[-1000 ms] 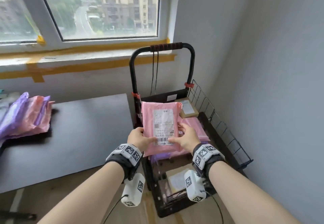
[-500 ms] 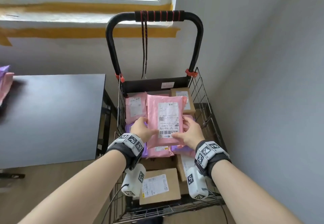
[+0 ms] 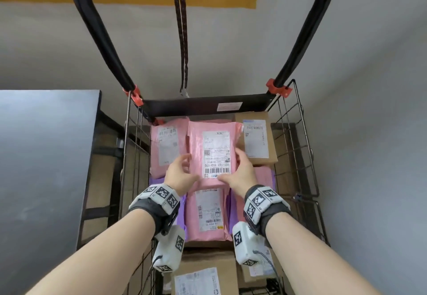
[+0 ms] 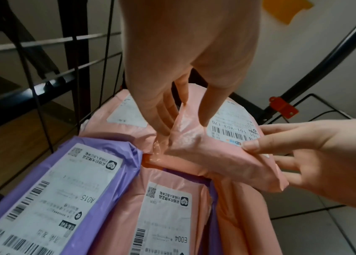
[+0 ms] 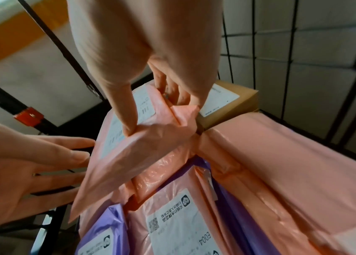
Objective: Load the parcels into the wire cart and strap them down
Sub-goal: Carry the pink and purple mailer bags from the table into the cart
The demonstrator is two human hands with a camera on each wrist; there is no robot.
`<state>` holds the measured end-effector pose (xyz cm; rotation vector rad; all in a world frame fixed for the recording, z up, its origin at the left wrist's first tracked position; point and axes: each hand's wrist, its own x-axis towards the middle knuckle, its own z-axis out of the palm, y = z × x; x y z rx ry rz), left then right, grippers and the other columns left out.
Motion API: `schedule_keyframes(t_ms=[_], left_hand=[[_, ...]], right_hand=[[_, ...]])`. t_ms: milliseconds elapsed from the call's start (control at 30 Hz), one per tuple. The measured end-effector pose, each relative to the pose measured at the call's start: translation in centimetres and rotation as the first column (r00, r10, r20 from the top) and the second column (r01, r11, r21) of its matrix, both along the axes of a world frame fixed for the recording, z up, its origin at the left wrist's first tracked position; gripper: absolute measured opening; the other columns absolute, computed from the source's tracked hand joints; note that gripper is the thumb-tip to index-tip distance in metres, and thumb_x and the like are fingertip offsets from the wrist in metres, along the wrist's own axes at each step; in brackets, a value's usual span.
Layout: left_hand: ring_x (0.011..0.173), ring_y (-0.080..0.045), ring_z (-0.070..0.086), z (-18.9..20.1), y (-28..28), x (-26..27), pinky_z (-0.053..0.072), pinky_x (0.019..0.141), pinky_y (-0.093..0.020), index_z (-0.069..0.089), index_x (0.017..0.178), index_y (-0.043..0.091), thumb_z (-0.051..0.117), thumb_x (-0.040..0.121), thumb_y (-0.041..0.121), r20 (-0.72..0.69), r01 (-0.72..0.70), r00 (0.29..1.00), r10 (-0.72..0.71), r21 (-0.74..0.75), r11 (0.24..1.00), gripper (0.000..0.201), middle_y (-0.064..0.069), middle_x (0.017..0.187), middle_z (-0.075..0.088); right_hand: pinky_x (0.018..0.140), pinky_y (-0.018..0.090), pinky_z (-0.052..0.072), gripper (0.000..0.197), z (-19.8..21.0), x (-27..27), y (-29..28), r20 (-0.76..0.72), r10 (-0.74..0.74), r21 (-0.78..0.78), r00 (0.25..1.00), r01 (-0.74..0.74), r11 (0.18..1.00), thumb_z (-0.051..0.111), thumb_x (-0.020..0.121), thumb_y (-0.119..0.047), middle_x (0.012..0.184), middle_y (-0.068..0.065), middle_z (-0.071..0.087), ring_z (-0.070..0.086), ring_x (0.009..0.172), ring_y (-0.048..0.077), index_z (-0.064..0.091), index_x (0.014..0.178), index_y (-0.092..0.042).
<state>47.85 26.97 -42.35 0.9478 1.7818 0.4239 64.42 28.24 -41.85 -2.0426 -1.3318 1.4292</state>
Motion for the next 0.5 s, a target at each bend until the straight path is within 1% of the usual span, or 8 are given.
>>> schedule_keyframes(t_ms=[33, 100, 167, 233, 267, 333, 400, 500], left_hand=[[0.097, -0.015, 0.054, -0.7, 0.4, 0.0, 0.047, 0.067, -0.016, 0.042, 0.137, 0.012, 0.063, 0.079, -0.004, 0.011, -0.002, 1.000, 0.002, 0.002, 1.000, 0.063, -0.007, 0.122, 0.054], [0.100, -0.015, 0.054, -2.0, 1.1, -0.1, 0.047, 0.072, -0.017, 0.044, 0.136, 0.013, 0.062, 0.080, -0.004, 0.013, -0.020, 1.000, 0.019, 0.017, 1.000, 0.061, -0.007, 0.124, 0.054], [0.099, -0.015, 0.055, -2.9, 1.5, -0.2, 0.046, 0.068, -0.014, 0.046, 0.134, 0.013, 0.060, 0.081, -0.004, 0.018, -0.043, 0.999, 0.042, 0.030, 0.999, 0.058, -0.006, 0.126, 0.054], [0.099, -0.015, 0.056, -3.7, 1.8, -0.4, 0.050, 0.070, -0.018, 0.046, 0.135, 0.012, 0.060, 0.081, -0.002, 0.031, -0.060, 0.998, 0.059, 0.034, 0.998, 0.057, -0.006, 0.129, 0.053], [0.105, -0.017, 0.056, -4.1, 1.9, -0.5, 0.054, 0.079, -0.026, 0.045, 0.136, 0.013, 0.059, 0.082, -0.001, 0.046, -0.062, 0.997, 0.060, 0.027, 0.998, 0.057, -0.006, 0.133, 0.052], [0.116, -0.021, 0.054, -4.6, 2.1, -0.7, 0.050, 0.095, -0.039, 0.043, 0.137, 0.015, 0.060, 0.082, 0.001, 0.072, -0.051, 0.996, 0.051, 0.008, 0.999, 0.059, -0.008, 0.137, 0.049], [0.123, -0.022, 0.049, -4.9, 2.1, -0.6, 0.043, 0.101, -0.032, 0.040, 0.140, 0.015, 0.060, 0.084, 0.001, 0.093, -0.026, 0.995, 0.027, -0.015, 1.000, 0.061, -0.007, 0.140, 0.046], [0.131, -0.023, 0.042, -5.1, 1.9, -0.4, 0.038, 0.100, -0.026, 0.035, 0.143, 0.014, 0.059, 0.085, 0.000, 0.117, 0.028, 0.993, -0.023, -0.043, 0.999, 0.065, -0.008, 0.145, 0.041]], right_hand=[[0.085, 0.024, 0.049, 0.087, -0.8, -0.2, 0.5, 0.006, -0.016, -0.008, 1.000, 0.016, 1.000, 0.077, 0.068, 0.004, 0.128, 0.002, 0.056, 0.055, 0.108, 0.013, 0.034, 0.141, -0.017], [0.093, 0.030, 0.050, 0.087, -2.4, -0.7, 1.3, 0.034, -0.034, -0.014, 0.999, 0.035, 0.999, 0.076, 0.068, 0.003, 0.127, 0.001, 0.057, 0.056, 0.111, 0.016, 0.034, 0.140, -0.020], [0.096, 0.036, 0.050, 0.087, -3.8, -1.2, 1.9, 0.057, -0.041, -0.012, 0.998, 0.042, 0.999, 0.077, 0.068, 0.000, 0.126, -0.001, 0.058, 0.057, 0.113, 0.018, 0.034, 0.139, -0.025], [0.092, 0.028, 0.049, 0.086, -4.7, -1.6, 2.3, 0.055, -0.041, -0.021, 0.998, 0.042, 0.999, 0.076, 0.069, 0.001, 0.125, -0.003, 0.058, 0.057, 0.111, 0.015, 0.034, 0.139, -0.026], [0.089, 0.020, 0.047, 0.084, -4.9, -1.8, 2.6, 0.044, -0.039, -0.029, 0.998, 0.040, 0.999, 0.074, 0.071, 0.003, 0.124, -0.004, 0.057, 0.056, 0.109, 0.011, 0.034, 0.140, -0.024], [0.083, 0.010, 0.038, 0.080, -5.2, -2.0, 3.1, 0.038, -0.028, -0.043, 0.999, 0.030, 0.999, 0.071, 0.075, 0.005, 0.123, -0.004, 0.054, 0.051, 0.109, 0.008, 0.033, 0.141, -0.020], [0.086, 0.012, 0.034, 0.077, -5.6, -2.1, 3.3, 0.073, -0.011, -0.039, 0.997, 0.014, 0.999, 0.072, 0.076, 0.000, 0.128, -0.002, 0.054, 0.052, 0.118, 0.014, 0.034, 0.140, -0.018], [0.088, 0.016, 0.034, 0.076, -6.2, -2.0, 3.1, 0.128, 0.011, -0.045, 0.992, -0.005, 0.999, 0.071, 0.077, -0.004, 0.132, 0.001, 0.053, 0.052, 0.121, 0.020, 0.033, 0.141, -0.019]])
